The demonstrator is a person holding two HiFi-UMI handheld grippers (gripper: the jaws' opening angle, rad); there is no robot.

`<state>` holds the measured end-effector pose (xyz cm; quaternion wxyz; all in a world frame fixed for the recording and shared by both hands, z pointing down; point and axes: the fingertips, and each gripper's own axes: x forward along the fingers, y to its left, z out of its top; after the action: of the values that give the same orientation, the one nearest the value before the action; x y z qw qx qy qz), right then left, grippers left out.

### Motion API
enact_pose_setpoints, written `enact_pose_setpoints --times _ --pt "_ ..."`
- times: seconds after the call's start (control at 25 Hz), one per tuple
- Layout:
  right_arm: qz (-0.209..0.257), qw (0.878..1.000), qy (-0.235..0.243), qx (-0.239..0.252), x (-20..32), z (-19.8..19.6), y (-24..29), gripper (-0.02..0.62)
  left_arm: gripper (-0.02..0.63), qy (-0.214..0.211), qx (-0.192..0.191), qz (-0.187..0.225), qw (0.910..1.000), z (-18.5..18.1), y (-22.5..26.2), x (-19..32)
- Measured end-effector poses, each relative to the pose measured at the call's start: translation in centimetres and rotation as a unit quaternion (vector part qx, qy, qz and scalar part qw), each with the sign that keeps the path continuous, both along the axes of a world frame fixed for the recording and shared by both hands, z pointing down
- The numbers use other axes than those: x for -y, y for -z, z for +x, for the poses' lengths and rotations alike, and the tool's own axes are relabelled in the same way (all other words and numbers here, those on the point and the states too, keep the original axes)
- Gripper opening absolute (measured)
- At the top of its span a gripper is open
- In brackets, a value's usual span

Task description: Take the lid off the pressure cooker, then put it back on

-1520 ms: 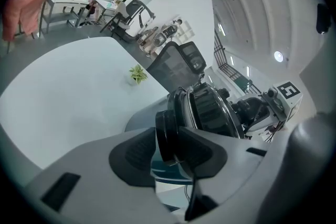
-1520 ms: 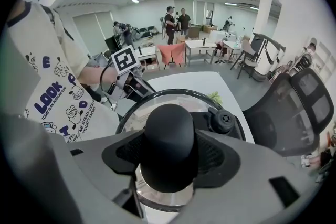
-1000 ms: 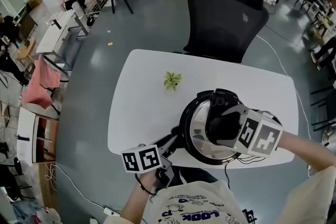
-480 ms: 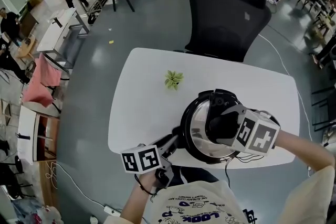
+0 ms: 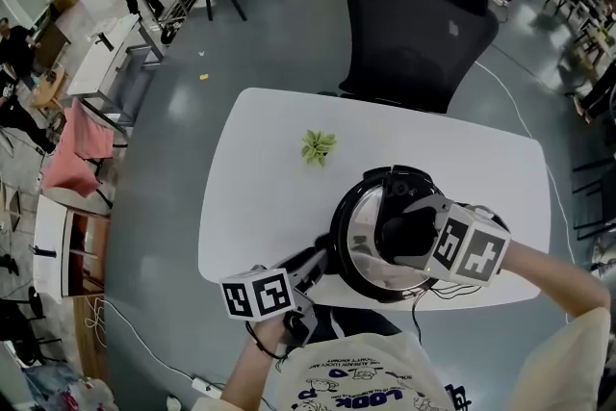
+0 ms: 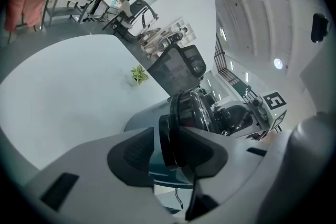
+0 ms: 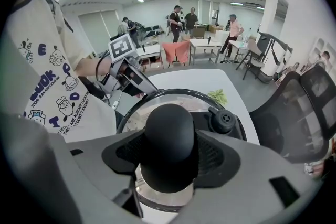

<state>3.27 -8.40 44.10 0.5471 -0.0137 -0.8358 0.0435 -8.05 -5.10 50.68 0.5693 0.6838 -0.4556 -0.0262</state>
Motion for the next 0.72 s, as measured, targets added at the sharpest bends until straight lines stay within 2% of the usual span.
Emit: enact_pose_setpoints --times 0.72 --pt "0.005 1.0 0.015 -0.027 -0.24 0.14 -0.4 0.298 0.15 -0.003 0.018 0.007 0.9998 -0.18 -0.26 -0.59"
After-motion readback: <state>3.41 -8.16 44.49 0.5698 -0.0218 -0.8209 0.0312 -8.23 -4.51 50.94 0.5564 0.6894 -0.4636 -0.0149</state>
